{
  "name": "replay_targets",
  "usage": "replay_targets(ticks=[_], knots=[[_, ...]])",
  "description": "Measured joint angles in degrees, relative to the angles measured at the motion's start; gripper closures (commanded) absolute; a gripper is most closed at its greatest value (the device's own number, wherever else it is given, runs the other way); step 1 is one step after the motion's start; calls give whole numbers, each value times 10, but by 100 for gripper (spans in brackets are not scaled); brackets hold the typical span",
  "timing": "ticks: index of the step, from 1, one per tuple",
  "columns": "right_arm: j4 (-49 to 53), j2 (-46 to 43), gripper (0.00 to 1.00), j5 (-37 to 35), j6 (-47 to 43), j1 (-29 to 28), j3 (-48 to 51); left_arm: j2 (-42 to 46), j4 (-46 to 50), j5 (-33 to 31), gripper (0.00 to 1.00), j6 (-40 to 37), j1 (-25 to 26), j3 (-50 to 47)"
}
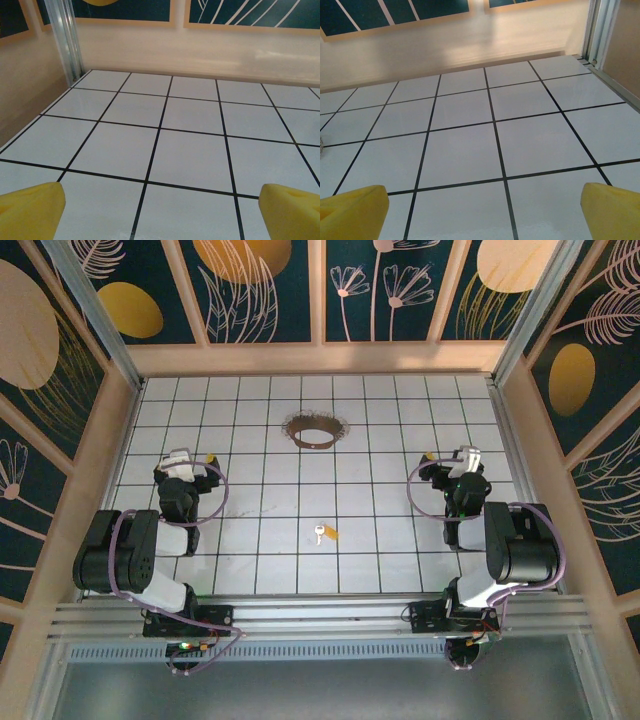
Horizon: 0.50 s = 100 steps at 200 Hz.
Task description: Put the keys on the keyring
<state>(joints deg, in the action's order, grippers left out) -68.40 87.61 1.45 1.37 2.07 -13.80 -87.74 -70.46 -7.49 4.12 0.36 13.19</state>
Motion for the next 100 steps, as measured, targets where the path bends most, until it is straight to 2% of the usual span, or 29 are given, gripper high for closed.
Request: replay_targets(ticks=[73, 100], knots=[[5, -4, 1, -3, 0, 1, 0, 5, 3, 0, 2, 0, 0, 0], [89, -73, 1, -31, 9, 0, -12, 54, 47, 0, 2, 0, 0, 8]])
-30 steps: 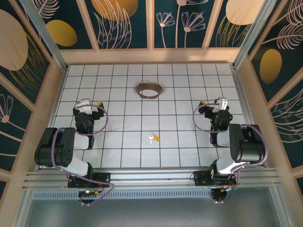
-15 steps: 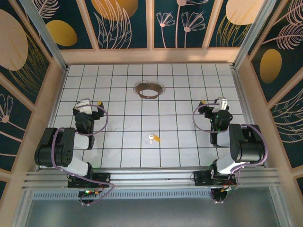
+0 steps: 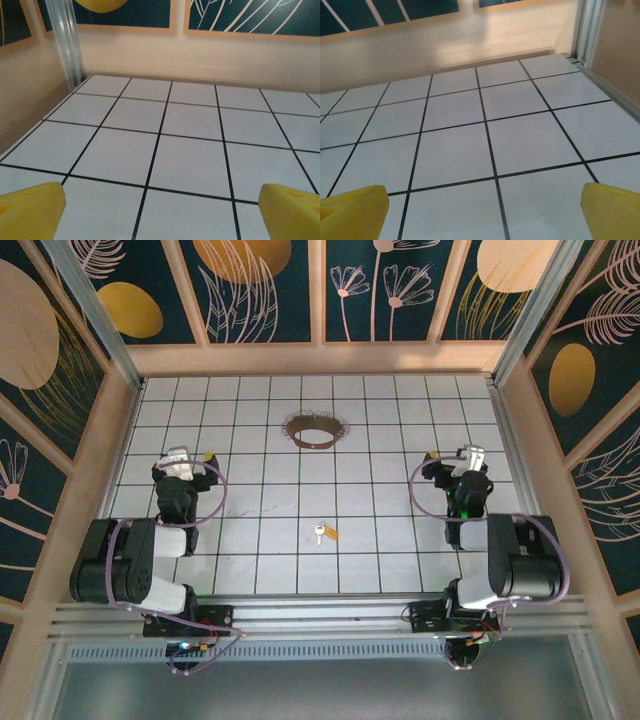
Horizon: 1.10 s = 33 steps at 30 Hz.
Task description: Put the keys on the keyring
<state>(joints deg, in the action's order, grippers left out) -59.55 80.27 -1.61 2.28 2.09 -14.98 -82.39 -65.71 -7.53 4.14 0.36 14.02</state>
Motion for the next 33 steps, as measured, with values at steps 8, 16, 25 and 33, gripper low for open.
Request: replay_targets(ticks=[8, 16, 25, 33], knots=[[200, -102, 1, -19, 136, 0, -108, 85, 147, 1, 2, 15, 0, 83], [362, -54, 14, 38, 223, -36, -190, 118, 285, 59, 2, 156, 0, 203], [462, -25, 19, 67, 265, -125, -229, 31, 437, 101, 1, 217, 87, 353], [472, -16, 17, 69, 298, -170, -233, -157, 575, 56, 4, 198, 175, 540]])
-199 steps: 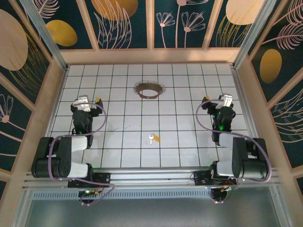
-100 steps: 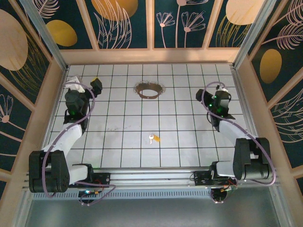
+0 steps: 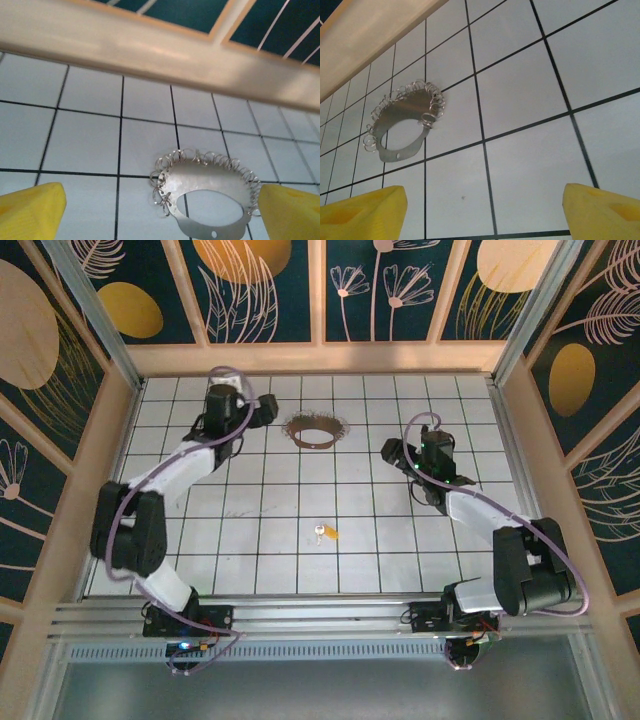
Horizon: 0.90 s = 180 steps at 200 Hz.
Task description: Put the keys on the keyring
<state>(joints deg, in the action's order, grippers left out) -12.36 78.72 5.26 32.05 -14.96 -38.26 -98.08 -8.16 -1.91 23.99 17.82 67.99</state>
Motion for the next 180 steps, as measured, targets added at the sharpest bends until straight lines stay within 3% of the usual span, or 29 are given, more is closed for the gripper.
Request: replay_targets(ticks=[87, 135, 180], knots=[[7, 37, 17, -4, 5, -7, -25, -313, 252, -111, 13, -33, 41, 376], [6, 73, 18, 7, 5, -8, -39, -354, 329, -125, 24, -38, 44, 416], [5, 83, 18, 19, 15, -8, -39, -354, 341, -122, 30, -38, 47, 416]])
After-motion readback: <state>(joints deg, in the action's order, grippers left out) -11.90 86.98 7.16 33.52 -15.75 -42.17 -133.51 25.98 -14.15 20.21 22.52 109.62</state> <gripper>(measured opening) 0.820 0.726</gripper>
